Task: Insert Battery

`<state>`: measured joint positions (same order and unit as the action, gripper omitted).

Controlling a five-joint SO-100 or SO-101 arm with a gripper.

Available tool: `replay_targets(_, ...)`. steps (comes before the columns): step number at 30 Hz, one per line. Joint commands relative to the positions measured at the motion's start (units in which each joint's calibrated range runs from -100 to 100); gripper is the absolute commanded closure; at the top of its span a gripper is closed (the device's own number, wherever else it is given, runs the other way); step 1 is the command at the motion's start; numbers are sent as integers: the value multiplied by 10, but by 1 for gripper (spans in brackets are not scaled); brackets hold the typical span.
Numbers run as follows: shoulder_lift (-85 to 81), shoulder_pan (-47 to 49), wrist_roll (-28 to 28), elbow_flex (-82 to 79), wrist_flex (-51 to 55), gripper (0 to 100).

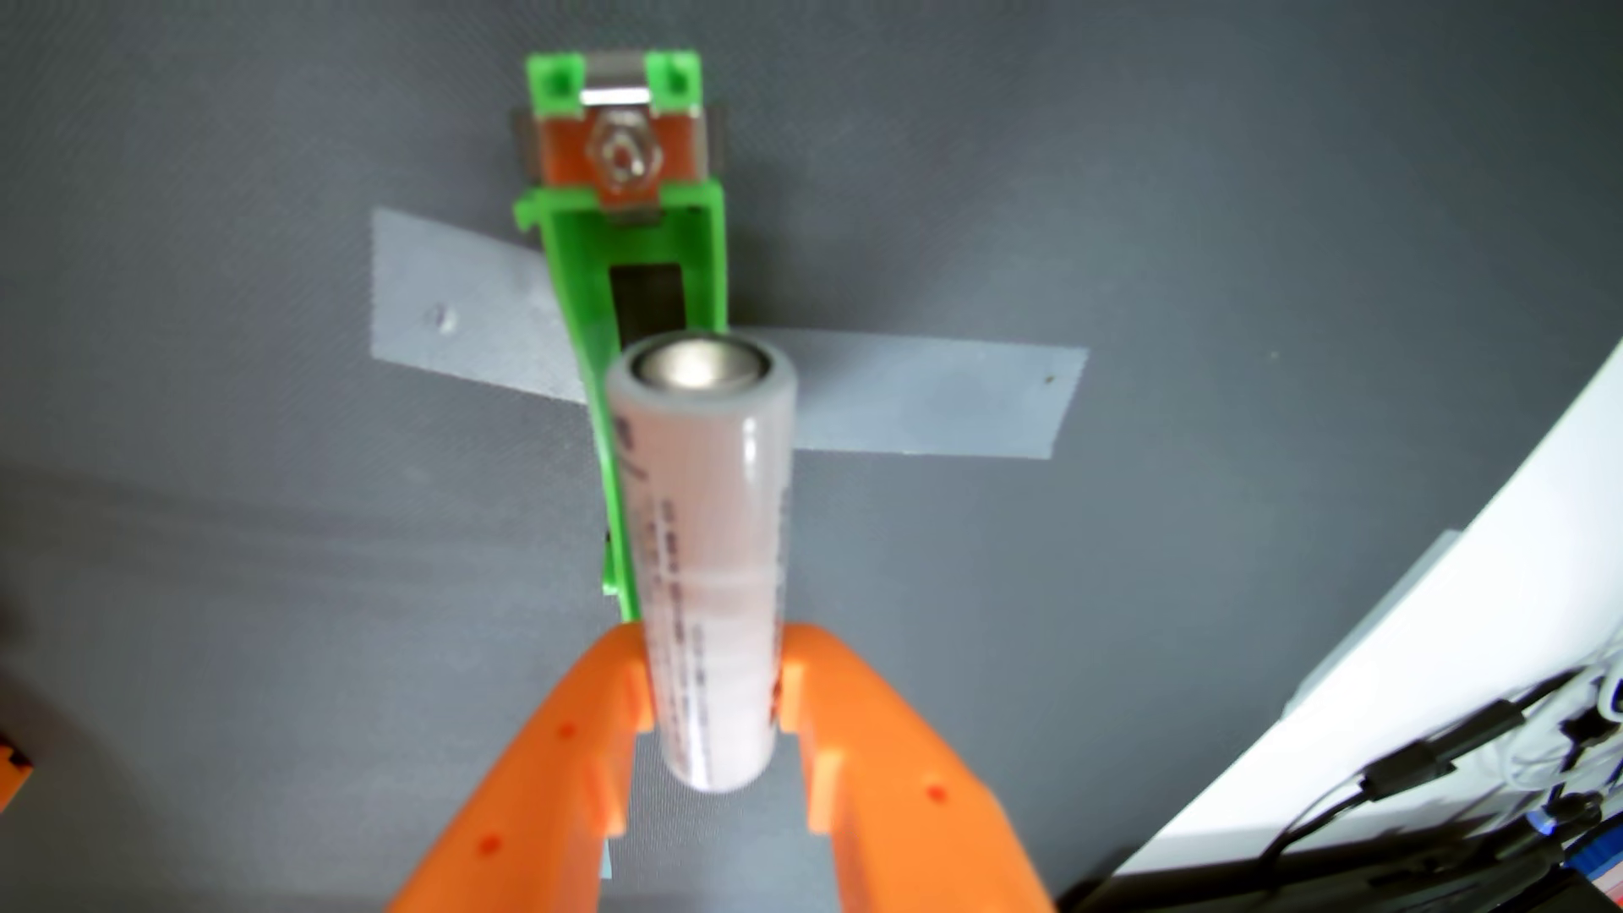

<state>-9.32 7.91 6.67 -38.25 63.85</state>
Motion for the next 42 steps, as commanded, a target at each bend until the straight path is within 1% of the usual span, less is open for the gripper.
replay_targets(1,-1,-2,2,1,-3,98)
replay_targets(9,36,-1,1,8,-3,98)
replay_targets(21,36,2,-2,10,-3,98)
replay_targets(26,36,20,-2,10,-3,98)
replay_targets(42,36,19,-3,10,-3,98)
